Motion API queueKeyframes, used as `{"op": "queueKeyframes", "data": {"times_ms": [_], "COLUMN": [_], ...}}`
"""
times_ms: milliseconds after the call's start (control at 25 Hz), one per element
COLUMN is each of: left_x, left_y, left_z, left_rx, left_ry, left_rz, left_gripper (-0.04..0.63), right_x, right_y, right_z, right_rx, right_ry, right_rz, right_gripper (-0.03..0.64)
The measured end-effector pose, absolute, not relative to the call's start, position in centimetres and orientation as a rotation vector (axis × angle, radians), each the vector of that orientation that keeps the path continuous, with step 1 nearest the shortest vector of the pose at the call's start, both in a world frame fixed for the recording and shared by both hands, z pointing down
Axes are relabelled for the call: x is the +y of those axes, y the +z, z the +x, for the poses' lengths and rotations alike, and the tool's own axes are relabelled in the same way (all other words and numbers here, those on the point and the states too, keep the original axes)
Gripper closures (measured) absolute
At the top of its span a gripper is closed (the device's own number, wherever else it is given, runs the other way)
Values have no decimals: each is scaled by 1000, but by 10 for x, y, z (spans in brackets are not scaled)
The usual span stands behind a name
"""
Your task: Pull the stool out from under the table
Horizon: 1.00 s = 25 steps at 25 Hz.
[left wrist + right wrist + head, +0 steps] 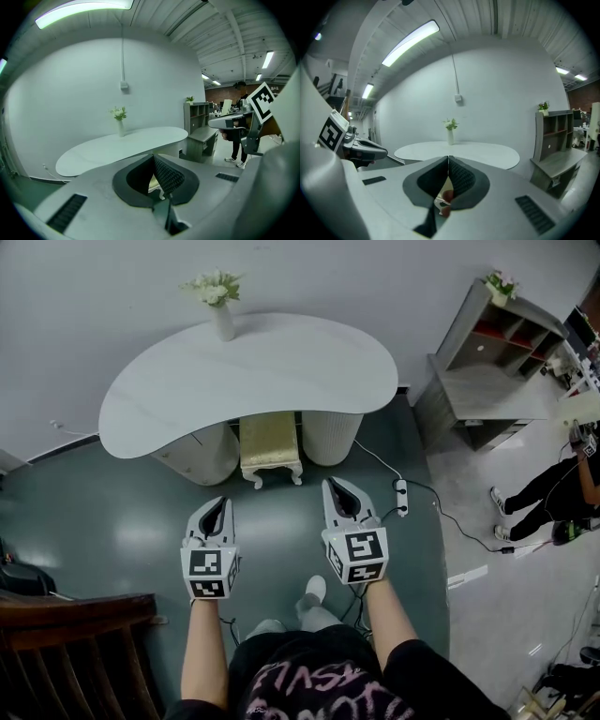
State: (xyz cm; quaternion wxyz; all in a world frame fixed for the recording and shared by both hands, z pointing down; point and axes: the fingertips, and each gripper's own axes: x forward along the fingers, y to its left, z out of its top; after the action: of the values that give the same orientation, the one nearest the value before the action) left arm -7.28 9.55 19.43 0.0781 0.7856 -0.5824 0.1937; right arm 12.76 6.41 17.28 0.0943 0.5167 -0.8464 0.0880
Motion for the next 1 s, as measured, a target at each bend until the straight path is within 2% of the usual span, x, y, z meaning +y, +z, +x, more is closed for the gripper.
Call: {"op": "queueKeyframes", "data": {"times_ms": [1000], "left_x": [41], "left_y": [292], "left_z": [-90], "left_rx": [-1653], "left_ry": [591], "left_rz": [2265], "left_gripper": [583], "right_x": [9], "right_y": [253], "right_z": [115], "right_rx": [-2437], "right_ry": [271], "right_rz": [1416], "right_gripper": [554]}}
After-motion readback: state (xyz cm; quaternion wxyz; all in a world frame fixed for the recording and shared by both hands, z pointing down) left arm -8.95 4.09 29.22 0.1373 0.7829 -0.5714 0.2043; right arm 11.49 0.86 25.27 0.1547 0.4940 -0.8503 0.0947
